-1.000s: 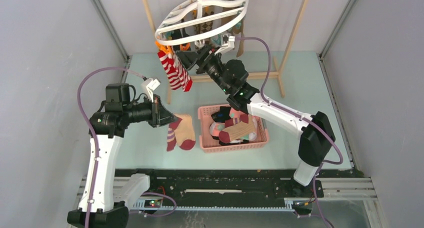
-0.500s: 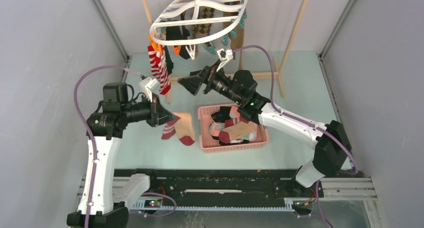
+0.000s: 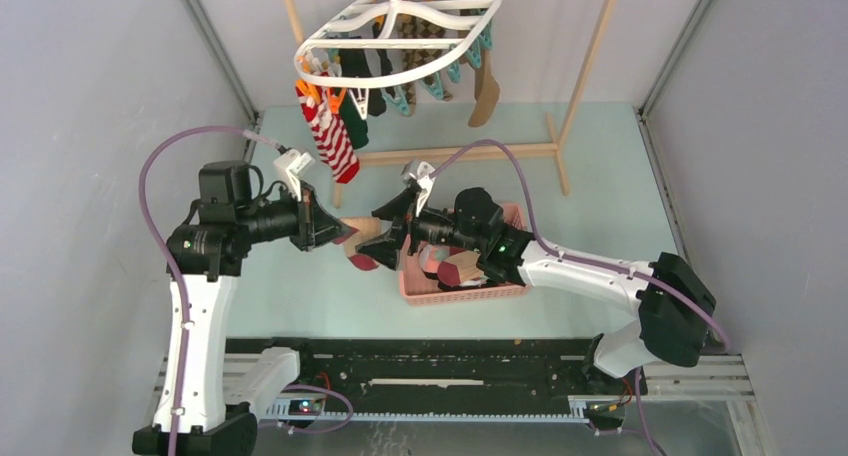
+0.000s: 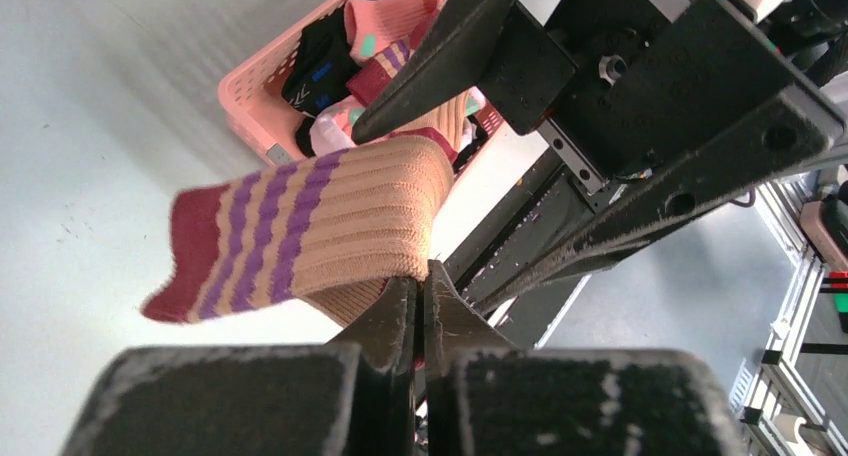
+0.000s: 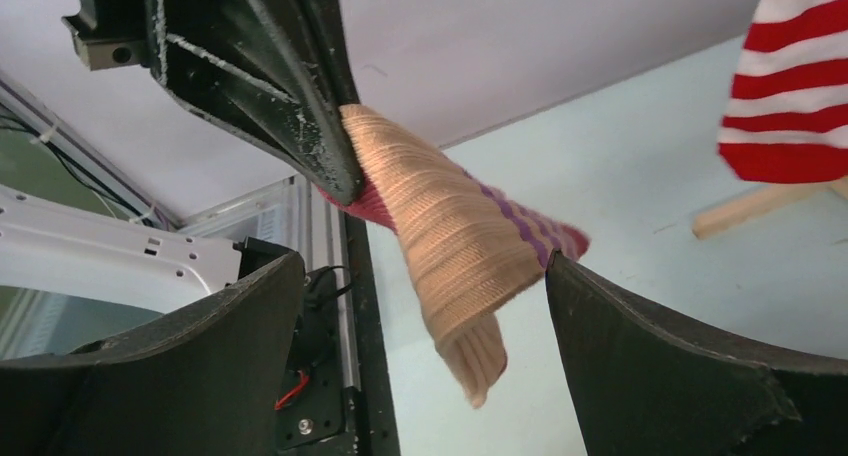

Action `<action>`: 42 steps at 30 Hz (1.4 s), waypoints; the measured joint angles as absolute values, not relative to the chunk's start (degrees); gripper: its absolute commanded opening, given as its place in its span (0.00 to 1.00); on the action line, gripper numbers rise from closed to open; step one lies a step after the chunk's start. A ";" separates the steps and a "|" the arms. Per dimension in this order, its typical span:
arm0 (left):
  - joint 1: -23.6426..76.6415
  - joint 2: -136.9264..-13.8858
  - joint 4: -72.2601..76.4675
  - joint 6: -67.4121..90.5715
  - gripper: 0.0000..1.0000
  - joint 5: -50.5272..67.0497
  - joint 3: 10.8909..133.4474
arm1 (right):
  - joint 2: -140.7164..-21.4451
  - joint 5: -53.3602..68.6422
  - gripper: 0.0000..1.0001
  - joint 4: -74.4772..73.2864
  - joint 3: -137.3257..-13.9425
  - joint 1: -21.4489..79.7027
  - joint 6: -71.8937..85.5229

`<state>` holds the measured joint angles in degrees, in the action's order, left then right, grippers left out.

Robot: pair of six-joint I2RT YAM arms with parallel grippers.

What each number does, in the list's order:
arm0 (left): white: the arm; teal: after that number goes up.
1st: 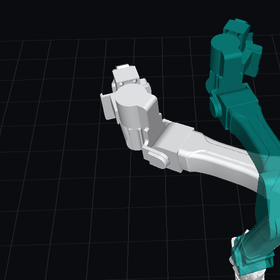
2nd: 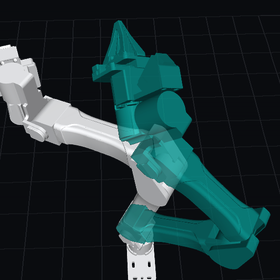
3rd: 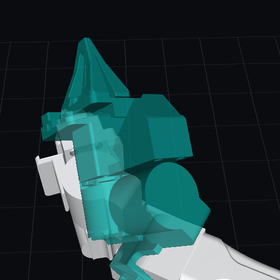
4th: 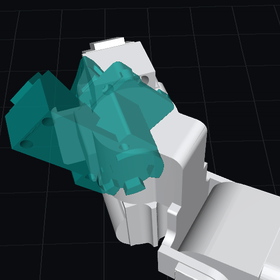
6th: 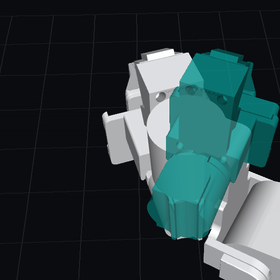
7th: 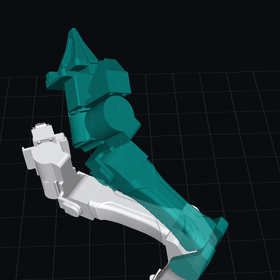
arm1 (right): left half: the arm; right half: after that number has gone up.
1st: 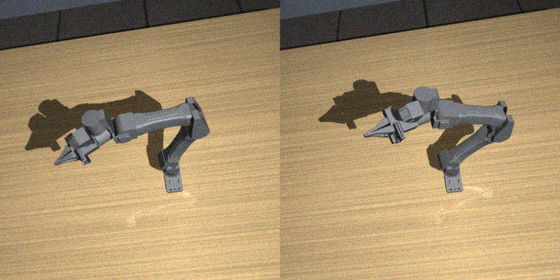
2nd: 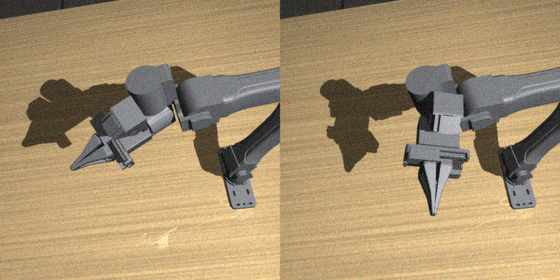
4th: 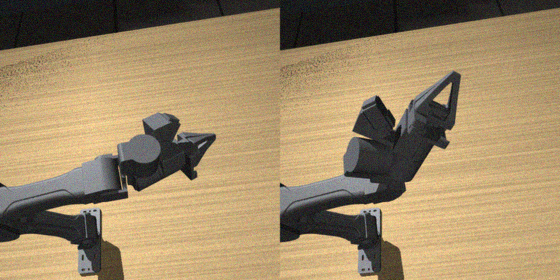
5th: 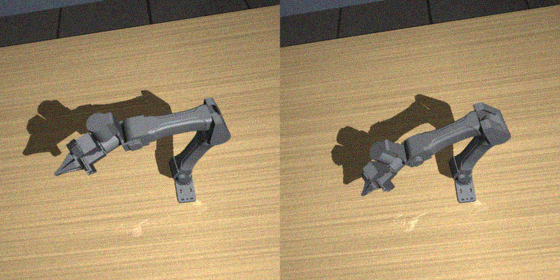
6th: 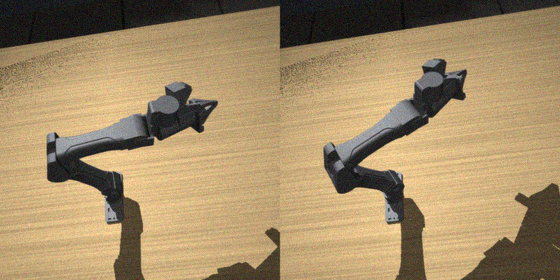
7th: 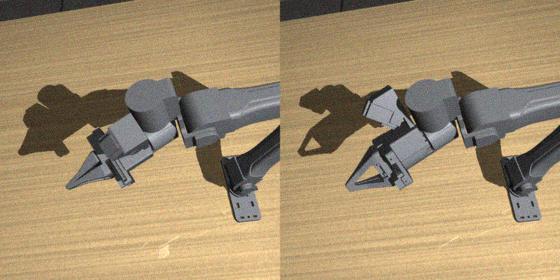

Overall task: Remove the socks clipped to the hanger
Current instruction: Remove the sock from the hanger, then place the sock in the bin.

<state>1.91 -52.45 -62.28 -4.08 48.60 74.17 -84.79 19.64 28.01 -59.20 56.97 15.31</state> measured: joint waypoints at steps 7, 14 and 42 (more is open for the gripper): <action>1.91 -52.49 -63.66 -4.51 0.00 49.28 75.37 | -86.39 18.92 0.98 33.39 -59.20 57.89 9.96; 1.91 -52.95 -65.30 -5.02 0.00 50.48 77.47 | -87.44 16.71 0.70 34.02 -59.20 60.03 4.38; 1.93 -53.76 -65.23 -5.06 1.00 45.15 77.80 | -74.48 1.06 0.00 23.46 -35.90 52.36 25.85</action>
